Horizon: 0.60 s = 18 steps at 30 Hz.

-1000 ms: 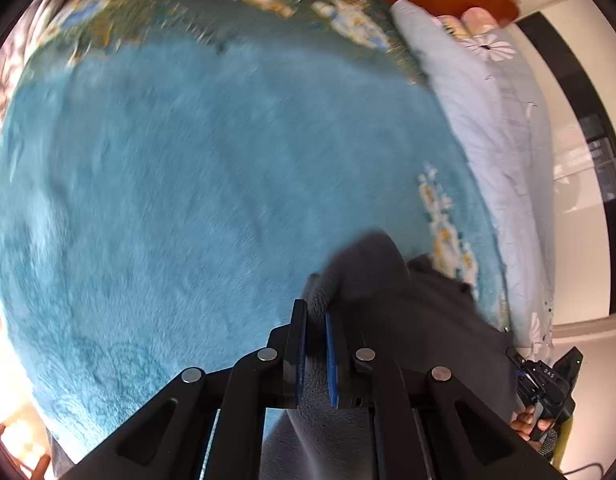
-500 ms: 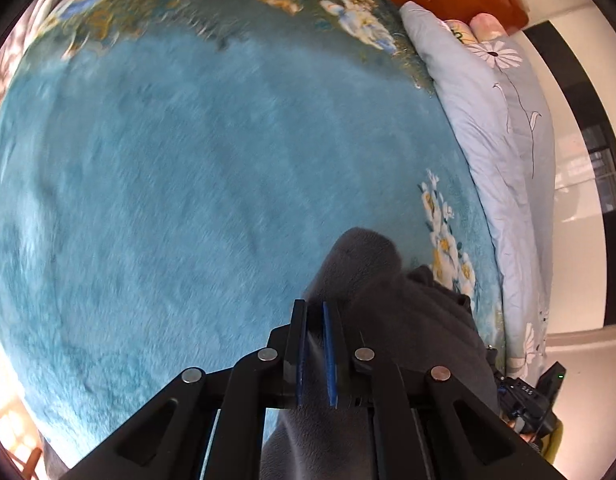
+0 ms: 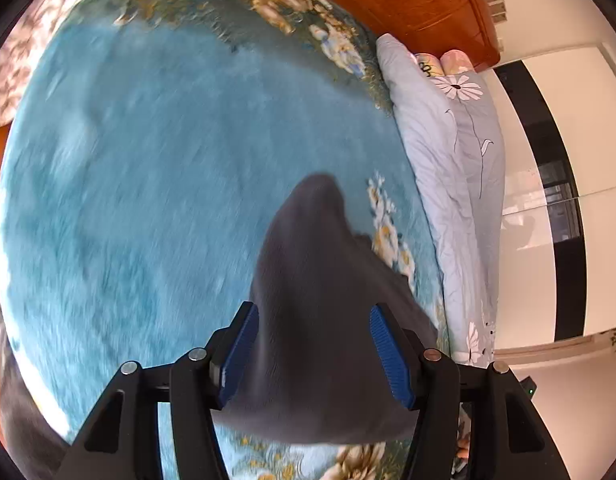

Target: Fold clothes

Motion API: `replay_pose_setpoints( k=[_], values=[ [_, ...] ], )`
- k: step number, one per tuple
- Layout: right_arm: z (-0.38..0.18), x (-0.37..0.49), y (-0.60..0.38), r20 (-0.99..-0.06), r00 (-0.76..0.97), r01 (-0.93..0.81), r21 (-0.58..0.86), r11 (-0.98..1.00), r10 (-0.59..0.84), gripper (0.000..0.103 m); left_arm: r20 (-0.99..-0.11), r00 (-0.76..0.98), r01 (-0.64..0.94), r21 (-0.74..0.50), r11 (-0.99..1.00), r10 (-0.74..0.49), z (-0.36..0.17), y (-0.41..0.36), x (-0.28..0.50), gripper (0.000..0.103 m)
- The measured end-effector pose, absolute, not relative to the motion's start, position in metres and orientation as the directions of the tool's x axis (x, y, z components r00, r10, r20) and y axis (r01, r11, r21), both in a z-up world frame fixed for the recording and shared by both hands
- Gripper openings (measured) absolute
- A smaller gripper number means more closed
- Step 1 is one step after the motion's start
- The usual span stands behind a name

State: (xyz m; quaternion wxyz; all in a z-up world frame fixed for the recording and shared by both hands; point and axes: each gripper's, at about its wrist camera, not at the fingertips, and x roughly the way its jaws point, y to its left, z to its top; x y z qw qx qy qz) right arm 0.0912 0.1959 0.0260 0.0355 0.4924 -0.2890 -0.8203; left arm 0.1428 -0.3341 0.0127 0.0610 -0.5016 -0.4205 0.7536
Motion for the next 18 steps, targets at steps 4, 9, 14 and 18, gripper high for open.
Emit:
replay_pose_setpoints(
  k=[4, 9, 14, 18],
  values=[
    [0.022, 0.145, 0.206, -0.767, -0.511, -0.243, 0.561, -0.791, -0.387, 0.061, -0.709, -0.480, 0.371, -0.698, -0.613, 0.517, 0.002, -0.329, 0.169, 0.066],
    [0.013, 0.204, 0.209, -0.706, -0.505, -0.253, 0.671, -0.697, -0.497, 0.084, -0.694, -0.486, 0.419, -0.718, -0.555, 0.531, -0.010, -0.322, 0.194, 0.072],
    [-0.012, 0.213, 0.201, -0.663, -0.505, -0.292, 0.734, -0.614, -0.553, 0.087, -0.692, -0.431, 0.419, -0.721, -0.551, 0.578, -0.029, -0.299, 0.196, 0.074],
    [-0.033, 0.216, 0.195, -0.630, -0.513, -0.328, 0.772, -0.545, -0.584, 0.087, -0.687, -0.386, 0.419, -0.725, -0.547, 0.615, -0.043, -0.281, 0.197, 0.074]
  ],
)
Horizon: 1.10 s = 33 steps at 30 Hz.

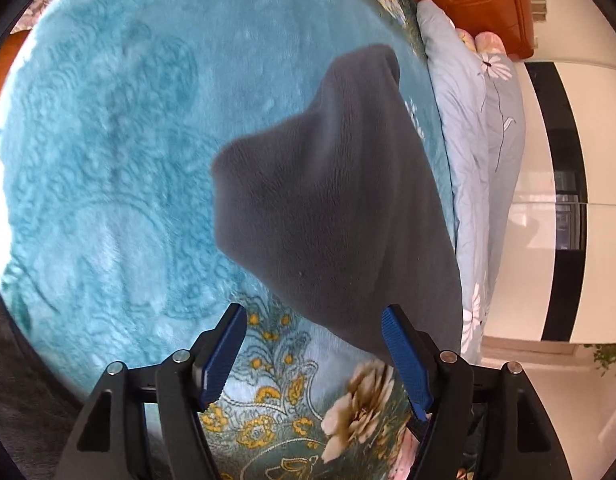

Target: Fold clothes

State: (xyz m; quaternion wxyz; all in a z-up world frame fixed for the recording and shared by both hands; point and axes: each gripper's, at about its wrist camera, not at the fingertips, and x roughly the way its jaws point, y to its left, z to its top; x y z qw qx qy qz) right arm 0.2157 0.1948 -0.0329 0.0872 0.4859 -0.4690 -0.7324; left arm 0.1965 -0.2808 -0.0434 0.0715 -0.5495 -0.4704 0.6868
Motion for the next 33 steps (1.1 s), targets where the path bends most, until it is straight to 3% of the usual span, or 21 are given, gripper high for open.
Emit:
replay_pose_setpoints(
  k=[13, 33],
  values=[
    [-0.065, 0.186, 0.177, -0.583, -0.563, -0.335, 0.809, -0.483, -0.586, 0.087, -0.610, -0.418, 0.449, -0.783, -0.430, 0.673, -0.073, -0.270, 0.162, 0.078],
    [-0.063, 0.100, 0.155, -0.557, -0.561, -0.249, 0.819, -0.517, -0.612, 0.091, -0.542, -0.437, 0.369, -0.836, -0.406, 0.718, -0.073, -0.276, 0.116, 0.079]
  ],
)
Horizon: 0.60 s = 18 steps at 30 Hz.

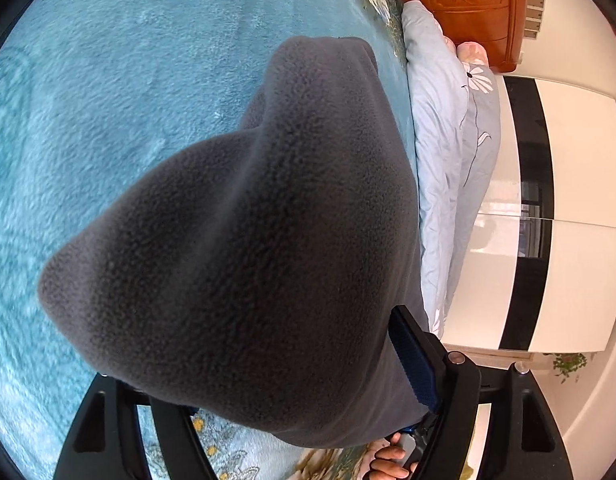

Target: Fold clothes

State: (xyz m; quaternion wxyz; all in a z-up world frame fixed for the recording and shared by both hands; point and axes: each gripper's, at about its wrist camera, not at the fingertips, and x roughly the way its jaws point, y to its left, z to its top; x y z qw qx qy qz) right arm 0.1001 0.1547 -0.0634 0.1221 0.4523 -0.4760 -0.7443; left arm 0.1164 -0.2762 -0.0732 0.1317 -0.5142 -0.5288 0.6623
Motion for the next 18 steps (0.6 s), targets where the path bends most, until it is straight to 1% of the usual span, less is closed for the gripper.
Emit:
replay_pose_setpoints(
  k=[3, 5, 9, 11, 16, 17, 18],
  values=[
    [-0.063, 0.103, 0.151, -0.551, -0.532, -0.240, 0.826, -0.510, -0.643, 0.091, -0.516, -0.465, 0.378, -0.850, -0.366, 0.719, -0.075, -0.287, 0.127, 0.079],
    [-0.063, 0.103, 0.149, -0.553, -0.519, -0.237, 0.826, -0.512, -0.652, 0.091, -0.529, -0.480, 0.383, -0.844, -0.375, 0.700, -0.072, -0.288, 0.134, 0.079],
    [-0.064, 0.100, 0.145, -0.574, -0.510, -0.244, 0.811, -0.532, -0.641, 0.091, -0.613, -0.430, 0.352, -0.790, -0.502, 0.663, -0.058, -0.281, 0.130, 0.079],
    [-0.065, 0.098, 0.145, -0.576, -0.513, -0.258, 0.811, -0.526, -0.636, 0.091, -0.630, -0.419, 0.352, -0.777, -0.522, 0.654, -0.054, -0.280, 0.129, 0.079],
    [-0.063, 0.091, 0.146, -0.598, -0.499, -0.299, 0.798, -0.523, -0.627, 0.091, -0.587, -0.443, 0.409, -0.805, -0.430, 0.677, -0.065, -0.292, 0.133, 0.079],
    [-0.062, 0.090, 0.146, -0.603, -0.496, -0.307, 0.795, -0.523, -0.625, 0.091, -0.593, -0.441, 0.410, -0.801, -0.436, 0.674, -0.063, -0.292, 0.133, 0.079],
    [-0.062, 0.088, 0.146, -0.607, -0.493, -0.316, 0.792, -0.522, -0.623, 0.090, -0.603, -0.436, 0.409, -0.794, -0.450, 0.668, -0.060, -0.292, 0.133, 0.076]
  ],
)
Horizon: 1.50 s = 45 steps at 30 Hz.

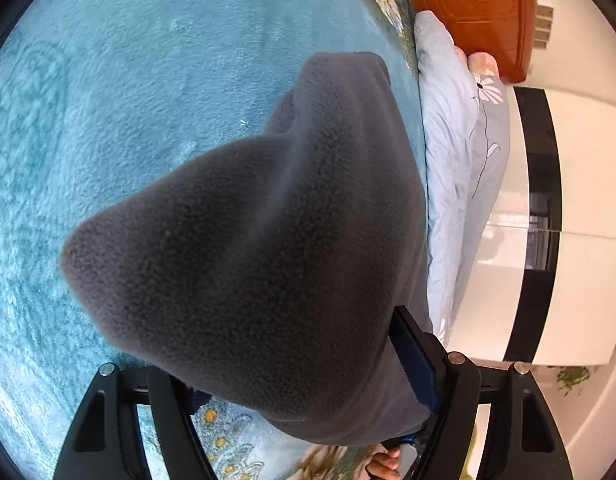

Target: Fold clothes

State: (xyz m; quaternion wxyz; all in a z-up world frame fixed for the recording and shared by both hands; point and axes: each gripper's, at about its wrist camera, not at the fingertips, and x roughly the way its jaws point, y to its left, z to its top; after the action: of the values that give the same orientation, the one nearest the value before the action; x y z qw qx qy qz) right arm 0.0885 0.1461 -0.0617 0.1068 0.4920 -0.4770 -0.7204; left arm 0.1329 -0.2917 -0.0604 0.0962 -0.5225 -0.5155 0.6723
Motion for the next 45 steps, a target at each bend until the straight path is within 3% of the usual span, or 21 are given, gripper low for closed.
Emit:
replay_pose_setpoints(
  k=[4, 6, 12, 17, 19, 25, 29, 32, 36, 43, 45],
  values=[
    [-0.060, 0.088, 0.152, -0.604, -0.496, -0.355, 0.797, -0.490, -0.624, 0.073, -0.644, -0.414, 0.403, -0.763, -0.505, 0.643, -0.050, -0.290, 0.132, 0.053],
    [-0.056, 0.089, 0.155, -0.587, -0.504, -0.355, 0.809, -0.468, -0.633, 0.061, -0.657, -0.413, 0.402, -0.753, -0.521, 0.631, -0.040, -0.290, 0.130, 0.048],
    [-0.020, 0.076, 0.164, -0.516, -0.543, -0.293, 0.856, -0.426, -0.663, 0.049, -0.629, -0.466, 0.213, -0.762, -0.611, 0.622, 0.042, -0.270, 0.107, 0.038],
    [0.012, 0.077, 0.194, -0.495, -0.611, -0.238, 0.859, -0.453, -0.617, 0.048, -0.505, -0.525, -0.045, -0.788, -0.614, 0.685, 0.112, -0.240, 0.096, 0.032],
    [0.019, 0.083, 0.209, -0.500, -0.636, -0.232, 0.850, -0.472, -0.587, 0.048, -0.496, -0.522, -0.104, -0.770, -0.629, 0.694, 0.116, -0.234, 0.109, 0.032],
    [0.038, 0.099, 0.250, -0.512, -0.702, -0.228, 0.820, -0.525, -0.496, 0.048, -0.627, -0.368, 0.058, -0.753, -0.656, 0.687, 0.052, -0.186, 0.078, 0.030],
    [-0.023, 0.129, 0.261, -0.595, -0.635, -0.389, 0.798, -0.461, -0.493, 0.048, -0.706, -0.293, 0.128, -0.697, -0.705, 0.645, 0.020, -0.181, 0.094, 0.030],
    [-0.046, 0.141, 0.261, -0.589, -0.633, -0.435, 0.807, -0.399, -0.502, 0.051, -0.707, -0.298, 0.152, -0.698, -0.700, 0.641, 0.018, -0.186, 0.113, 0.030],
    [-0.048, 0.147, 0.263, -0.575, -0.642, -0.453, 0.818, -0.353, -0.508, 0.056, -0.714, -0.299, 0.105, -0.684, -0.722, 0.633, 0.023, -0.177, 0.115, 0.033],
    [-0.024, 0.171, 0.279, -0.661, -0.544, -0.471, 0.750, -0.464, -0.517, 0.060, -0.761, -0.262, 0.004, -0.616, -0.788, 0.593, 0.034, -0.150, 0.106, 0.033],
    [-0.018, 0.180, 0.265, -0.722, -0.457, -0.477, 0.692, -0.542, -0.519, 0.060, -0.766, -0.253, -0.001, -0.611, -0.792, 0.591, 0.032, -0.145, 0.107, 0.034]
  ],
)
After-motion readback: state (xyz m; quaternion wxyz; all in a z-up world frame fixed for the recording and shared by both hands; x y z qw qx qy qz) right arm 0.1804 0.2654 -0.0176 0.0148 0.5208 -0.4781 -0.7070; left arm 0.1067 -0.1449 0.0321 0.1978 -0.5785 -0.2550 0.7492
